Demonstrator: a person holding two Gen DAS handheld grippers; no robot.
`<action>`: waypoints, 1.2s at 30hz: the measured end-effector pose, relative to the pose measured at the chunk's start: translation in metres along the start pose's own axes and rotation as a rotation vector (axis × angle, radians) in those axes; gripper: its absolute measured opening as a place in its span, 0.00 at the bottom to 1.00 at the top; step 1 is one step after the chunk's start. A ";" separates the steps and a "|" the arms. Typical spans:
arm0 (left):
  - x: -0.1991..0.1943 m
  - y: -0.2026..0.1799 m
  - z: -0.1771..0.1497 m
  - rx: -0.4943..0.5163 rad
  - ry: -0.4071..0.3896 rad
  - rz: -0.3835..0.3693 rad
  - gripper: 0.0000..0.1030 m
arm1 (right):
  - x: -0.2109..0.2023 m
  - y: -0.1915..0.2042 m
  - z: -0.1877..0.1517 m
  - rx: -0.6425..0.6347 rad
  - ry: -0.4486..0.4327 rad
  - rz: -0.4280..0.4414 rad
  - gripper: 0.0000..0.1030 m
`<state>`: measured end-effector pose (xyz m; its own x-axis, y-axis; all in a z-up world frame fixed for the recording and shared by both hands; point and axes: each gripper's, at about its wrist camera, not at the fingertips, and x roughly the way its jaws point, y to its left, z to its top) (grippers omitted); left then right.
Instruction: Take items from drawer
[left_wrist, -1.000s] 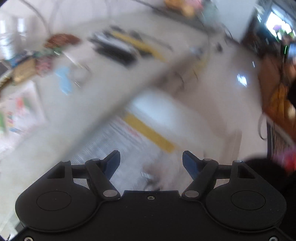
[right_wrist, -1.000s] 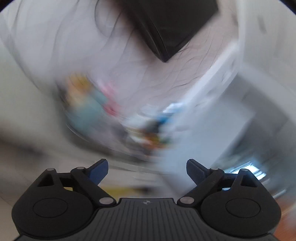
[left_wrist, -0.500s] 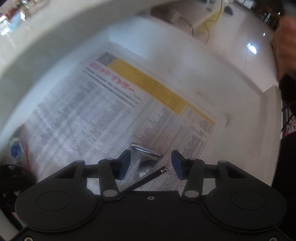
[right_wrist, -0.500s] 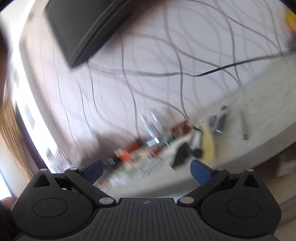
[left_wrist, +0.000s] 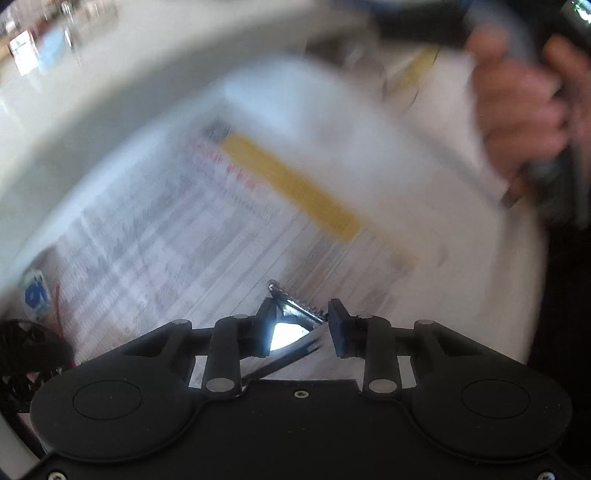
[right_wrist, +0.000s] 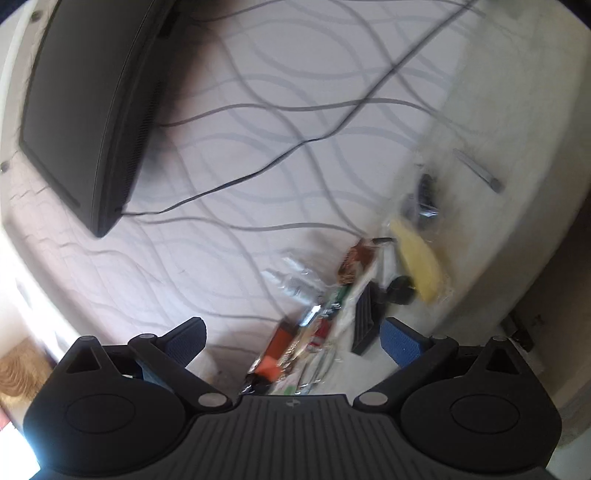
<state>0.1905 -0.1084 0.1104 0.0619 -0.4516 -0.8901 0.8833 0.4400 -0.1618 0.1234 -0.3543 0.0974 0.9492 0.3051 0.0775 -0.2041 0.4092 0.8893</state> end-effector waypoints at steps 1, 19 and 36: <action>-0.013 -0.001 0.006 -0.006 -0.035 -0.010 0.00 | -0.004 -0.002 0.000 -0.006 -0.026 -0.006 1.00; 0.036 -0.008 0.022 0.123 0.021 0.106 0.57 | -0.031 0.018 -0.005 -0.128 -0.122 -0.030 1.00; 0.056 -0.006 0.013 0.051 -0.038 0.104 0.38 | -0.038 0.007 0.002 -0.049 -0.178 -0.068 1.00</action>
<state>0.1948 -0.1460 0.0673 0.1714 -0.4353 -0.8838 0.8935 0.4467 -0.0467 0.0863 -0.3650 0.1017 0.9877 0.1202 0.1000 -0.1451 0.4664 0.8726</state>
